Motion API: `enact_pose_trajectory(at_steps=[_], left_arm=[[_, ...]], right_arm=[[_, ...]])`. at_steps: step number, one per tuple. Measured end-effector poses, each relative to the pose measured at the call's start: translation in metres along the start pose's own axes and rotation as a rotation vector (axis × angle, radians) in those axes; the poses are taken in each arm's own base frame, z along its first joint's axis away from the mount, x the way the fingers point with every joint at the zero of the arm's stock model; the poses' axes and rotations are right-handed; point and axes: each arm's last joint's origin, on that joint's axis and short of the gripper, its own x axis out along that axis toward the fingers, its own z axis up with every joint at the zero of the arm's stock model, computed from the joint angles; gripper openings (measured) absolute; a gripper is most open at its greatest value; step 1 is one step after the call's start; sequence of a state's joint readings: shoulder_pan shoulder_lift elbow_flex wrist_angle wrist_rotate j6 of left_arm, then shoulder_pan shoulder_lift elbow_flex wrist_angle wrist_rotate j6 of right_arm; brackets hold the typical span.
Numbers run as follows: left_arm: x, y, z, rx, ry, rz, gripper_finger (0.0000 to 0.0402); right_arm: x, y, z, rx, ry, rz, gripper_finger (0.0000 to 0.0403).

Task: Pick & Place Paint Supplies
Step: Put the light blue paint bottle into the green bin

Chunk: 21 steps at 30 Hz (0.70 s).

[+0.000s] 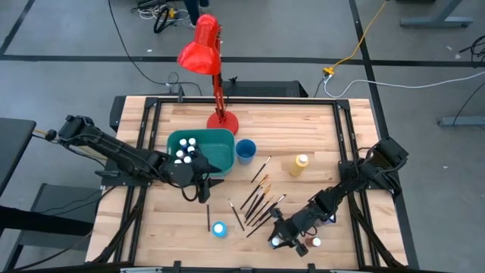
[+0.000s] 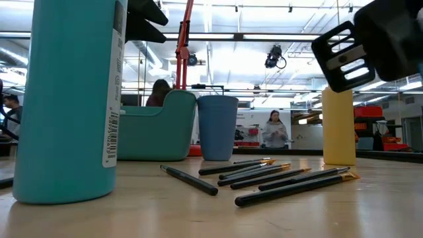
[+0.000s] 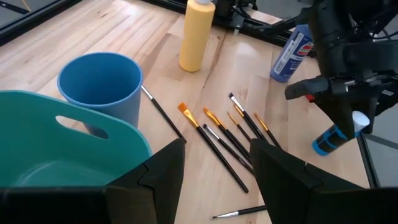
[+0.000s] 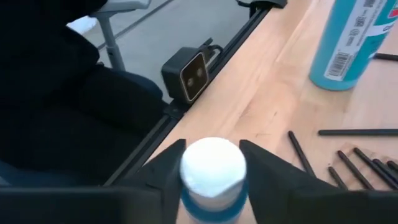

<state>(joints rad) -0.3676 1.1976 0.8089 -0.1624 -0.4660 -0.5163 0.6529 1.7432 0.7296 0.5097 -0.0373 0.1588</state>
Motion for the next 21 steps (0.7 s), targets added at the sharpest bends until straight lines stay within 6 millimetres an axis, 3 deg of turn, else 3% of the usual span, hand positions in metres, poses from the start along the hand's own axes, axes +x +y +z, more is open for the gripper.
enact_pose_trajectory(at_steps=[2,8,15,21], left_arm=[[0.0,0.0,0.0,0.0,0.0,0.0,0.0194],[0.0,0.0,0.0,0.0,0.0,0.0,0.0194],[0.0,0.0,0.0,0.001,0.0,0.0,0.0194],[0.0,0.0,0.0,0.001,0.0,0.0,0.0194]], right_arm=[[0.0,0.0,0.0,0.012,-0.003,-0.001,0.0117],[0.0,0.0,0.003,0.008,-0.038,0.006,0.0116],[-0.002,-0.002,0.02,-0.071,-0.207,0.021,0.0116],[-0.008,-0.025,0.035,-0.141,-0.344,-0.073,0.0117]])
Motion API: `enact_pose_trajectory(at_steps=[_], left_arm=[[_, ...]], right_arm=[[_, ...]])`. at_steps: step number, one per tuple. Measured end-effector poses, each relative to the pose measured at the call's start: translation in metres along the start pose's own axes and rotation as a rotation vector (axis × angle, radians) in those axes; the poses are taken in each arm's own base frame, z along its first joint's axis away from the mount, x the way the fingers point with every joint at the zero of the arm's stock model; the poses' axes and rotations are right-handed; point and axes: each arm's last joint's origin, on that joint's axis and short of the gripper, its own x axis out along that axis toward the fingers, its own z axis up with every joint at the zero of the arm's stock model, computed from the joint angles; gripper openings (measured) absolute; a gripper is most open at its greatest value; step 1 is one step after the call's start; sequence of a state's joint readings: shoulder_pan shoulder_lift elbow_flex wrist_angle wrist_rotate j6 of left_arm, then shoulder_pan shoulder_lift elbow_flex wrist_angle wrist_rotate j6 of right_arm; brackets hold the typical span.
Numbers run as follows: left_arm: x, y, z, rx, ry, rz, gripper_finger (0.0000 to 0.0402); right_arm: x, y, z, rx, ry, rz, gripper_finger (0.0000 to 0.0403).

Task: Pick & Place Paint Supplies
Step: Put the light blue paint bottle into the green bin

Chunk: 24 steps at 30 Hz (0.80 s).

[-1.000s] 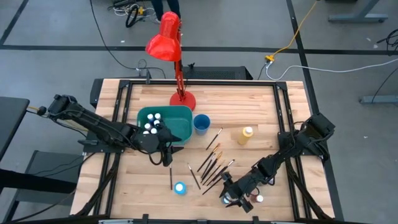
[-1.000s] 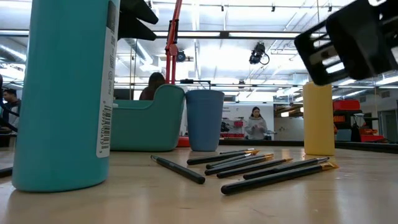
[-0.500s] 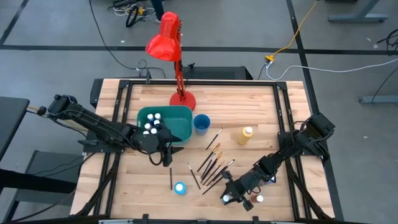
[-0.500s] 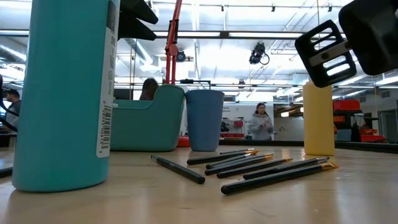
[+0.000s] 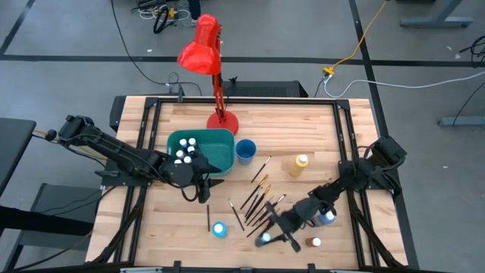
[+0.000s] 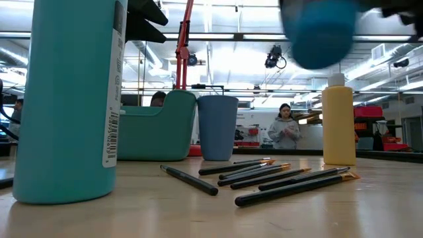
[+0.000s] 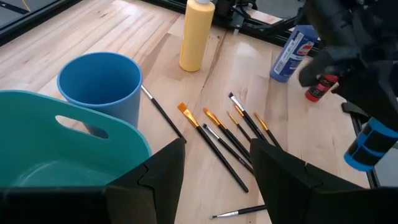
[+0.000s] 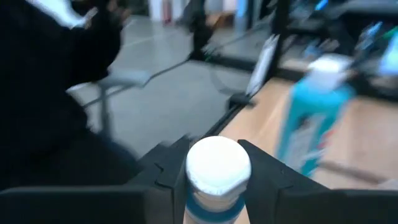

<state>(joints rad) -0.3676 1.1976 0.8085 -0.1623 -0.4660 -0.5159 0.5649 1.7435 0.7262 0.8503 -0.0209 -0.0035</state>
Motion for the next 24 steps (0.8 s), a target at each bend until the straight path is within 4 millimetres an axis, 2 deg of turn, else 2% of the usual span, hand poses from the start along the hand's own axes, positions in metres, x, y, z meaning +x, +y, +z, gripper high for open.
enact_pose_trajectory(at_steps=[7,13,16,19,24], left_arm=[[0.0,0.0,0.0,0.021,0.007,-0.015,0.0194],[0.0,-0.001,0.001,0.012,-0.008,-0.012,0.0194],[0.0,-0.001,0.002,0.033,-0.017,-0.006,0.0194],[0.0,0.0,0.002,0.065,-0.029,0.018,0.0194],[0.0,0.001,0.002,0.08,-0.048,0.065,0.0194]], right_arm=[[0.009,-0.043,0.024,-0.042,-0.049,-0.132,0.0121],[0.02,-0.087,0.056,-0.053,0.059,-0.291,0.012],[0.02,-0.108,0.068,-0.068,0.169,-0.405,0.012],[0.017,-0.126,0.082,-0.08,0.187,-0.499,0.012],[0.011,-0.147,0.088,-0.056,0.158,-0.487,0.012]])
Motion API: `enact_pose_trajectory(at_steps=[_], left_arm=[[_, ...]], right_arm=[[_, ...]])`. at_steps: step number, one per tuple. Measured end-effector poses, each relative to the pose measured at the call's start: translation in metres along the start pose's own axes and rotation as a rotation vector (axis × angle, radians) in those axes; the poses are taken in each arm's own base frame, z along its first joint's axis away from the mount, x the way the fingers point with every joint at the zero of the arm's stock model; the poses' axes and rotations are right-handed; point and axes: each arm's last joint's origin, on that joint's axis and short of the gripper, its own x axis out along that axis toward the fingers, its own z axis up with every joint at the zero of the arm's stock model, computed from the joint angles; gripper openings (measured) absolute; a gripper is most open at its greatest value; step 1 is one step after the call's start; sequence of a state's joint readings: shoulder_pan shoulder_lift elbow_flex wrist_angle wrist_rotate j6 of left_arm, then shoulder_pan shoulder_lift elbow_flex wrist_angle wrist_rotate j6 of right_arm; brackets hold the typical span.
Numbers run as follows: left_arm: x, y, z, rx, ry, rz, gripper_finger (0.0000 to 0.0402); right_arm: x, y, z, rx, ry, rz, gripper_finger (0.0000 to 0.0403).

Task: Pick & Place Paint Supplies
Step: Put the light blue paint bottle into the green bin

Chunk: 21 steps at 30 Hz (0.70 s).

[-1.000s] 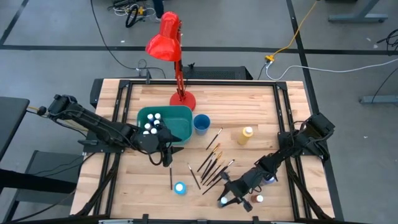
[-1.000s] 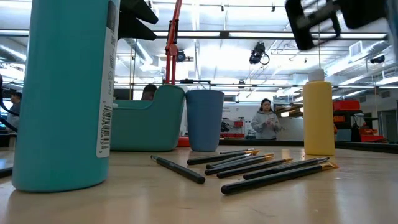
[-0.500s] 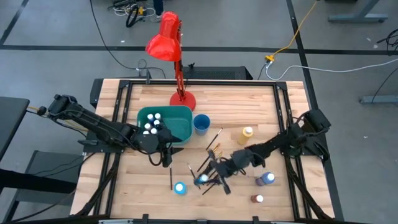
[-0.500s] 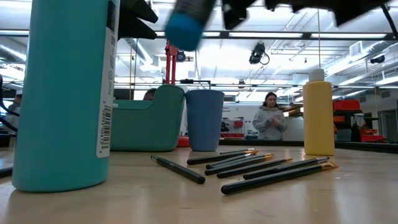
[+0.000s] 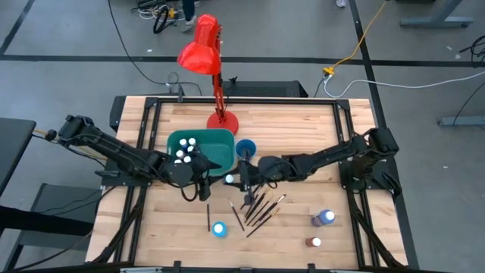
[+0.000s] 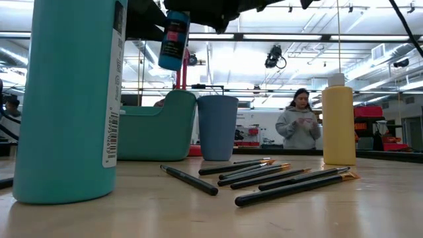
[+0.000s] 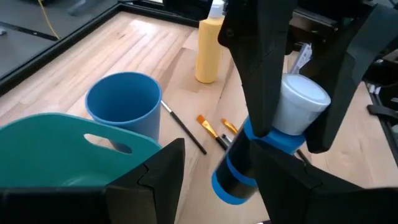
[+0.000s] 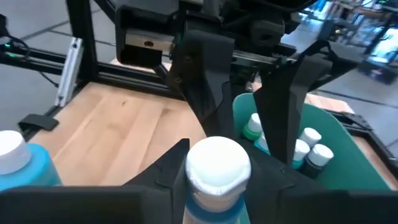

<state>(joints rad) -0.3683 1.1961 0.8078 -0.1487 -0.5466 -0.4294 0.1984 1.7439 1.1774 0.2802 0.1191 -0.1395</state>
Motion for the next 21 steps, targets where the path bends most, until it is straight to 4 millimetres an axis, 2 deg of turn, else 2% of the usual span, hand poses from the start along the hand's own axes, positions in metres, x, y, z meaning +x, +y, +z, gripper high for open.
enact_pose_trajectory(at_steps=[6,13,21], left_arm=[[0.0,0.001,-0.002,0.009,0.019,0.006,0.0194],[0.006,-0.001,-0.01,0.003,0.067,0.025,0.0194],[0.021,-0.022,-0.019,0.046,0.024,-0.018,0.0194]], right_arm=[[0.001,-0.008,-0.002,0.076,0.014,-0.007,0.012],[-0.001,-0.003,-0.004,0.076,0.056,-0.005,0.0121],[-0.014,-0.002,-0.002,0.15,0.137,0.012,0.0121]])
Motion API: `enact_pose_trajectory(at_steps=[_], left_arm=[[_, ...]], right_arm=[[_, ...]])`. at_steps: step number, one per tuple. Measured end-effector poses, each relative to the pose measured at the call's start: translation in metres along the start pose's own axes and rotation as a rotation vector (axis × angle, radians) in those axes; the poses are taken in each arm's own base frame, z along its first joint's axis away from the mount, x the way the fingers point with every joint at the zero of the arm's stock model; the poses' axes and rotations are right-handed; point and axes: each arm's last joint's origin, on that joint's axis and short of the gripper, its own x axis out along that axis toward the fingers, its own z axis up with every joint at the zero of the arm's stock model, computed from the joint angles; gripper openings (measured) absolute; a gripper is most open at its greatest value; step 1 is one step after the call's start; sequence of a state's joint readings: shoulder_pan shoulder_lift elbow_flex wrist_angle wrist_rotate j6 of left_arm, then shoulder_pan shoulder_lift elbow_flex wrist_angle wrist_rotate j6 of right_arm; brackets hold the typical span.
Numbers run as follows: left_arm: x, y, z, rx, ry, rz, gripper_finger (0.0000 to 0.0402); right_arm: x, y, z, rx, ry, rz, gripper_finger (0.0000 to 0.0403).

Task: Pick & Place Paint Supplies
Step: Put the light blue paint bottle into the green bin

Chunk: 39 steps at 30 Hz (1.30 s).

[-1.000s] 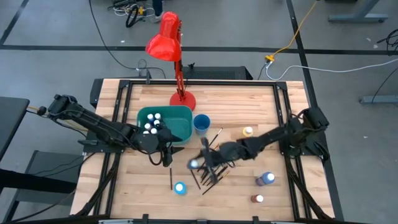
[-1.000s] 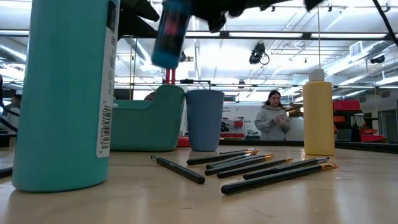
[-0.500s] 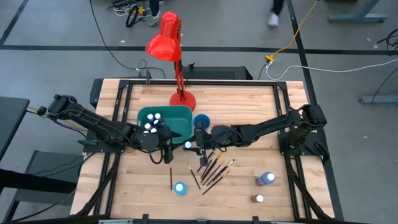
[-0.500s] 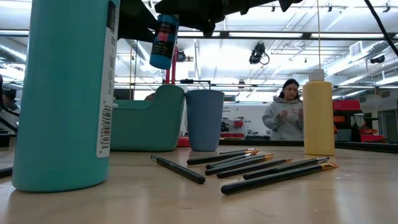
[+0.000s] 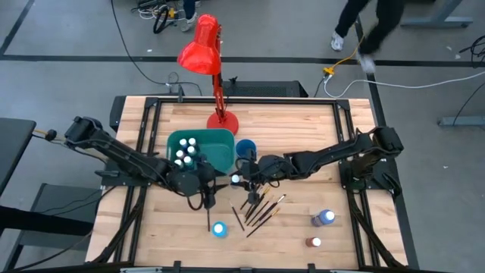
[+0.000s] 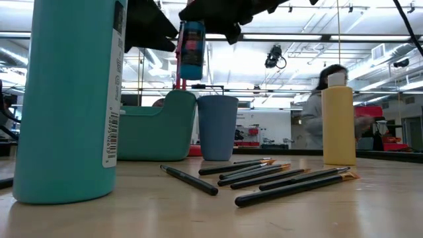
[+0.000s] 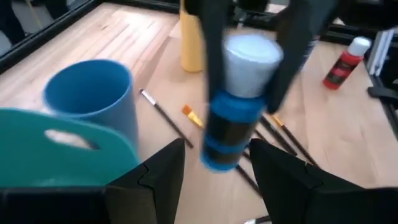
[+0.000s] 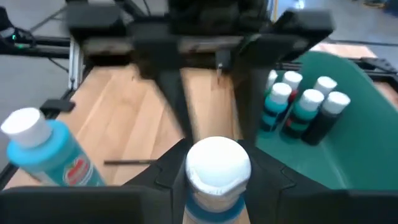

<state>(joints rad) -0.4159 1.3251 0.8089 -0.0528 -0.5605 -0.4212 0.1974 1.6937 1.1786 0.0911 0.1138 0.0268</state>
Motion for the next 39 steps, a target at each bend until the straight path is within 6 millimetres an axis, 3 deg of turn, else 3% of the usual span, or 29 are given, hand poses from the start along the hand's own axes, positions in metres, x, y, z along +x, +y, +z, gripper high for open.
enact_pose_trajectory(at_steps=[13,18,35,39], left_arm=[[0.027,-0.009,-0.014,-0.097,0.011,-0.004,0.0194],[0.031,-0.007,-0.01,-0.162,-0.026,0.012,0.0194],[0.029,-0.015,0.011,-0.088,-0.225,-0.071,0.0194],[0.029,-0.016,0.013,-0.056,-0.238,-0.075,0.0175]], right_arm=[[-0.005,0.0,0.004,0.018,-0.012,0.01,0.0121],[-0.005,0.0,0.004,0.015,-0.008,0.025,0.0121],[-0.006,0.003,0.012,0.023,-0.088,0.134,0.0123],[-0.007,0.004,0.013,0.023,-0.093,0.137,0.013]])
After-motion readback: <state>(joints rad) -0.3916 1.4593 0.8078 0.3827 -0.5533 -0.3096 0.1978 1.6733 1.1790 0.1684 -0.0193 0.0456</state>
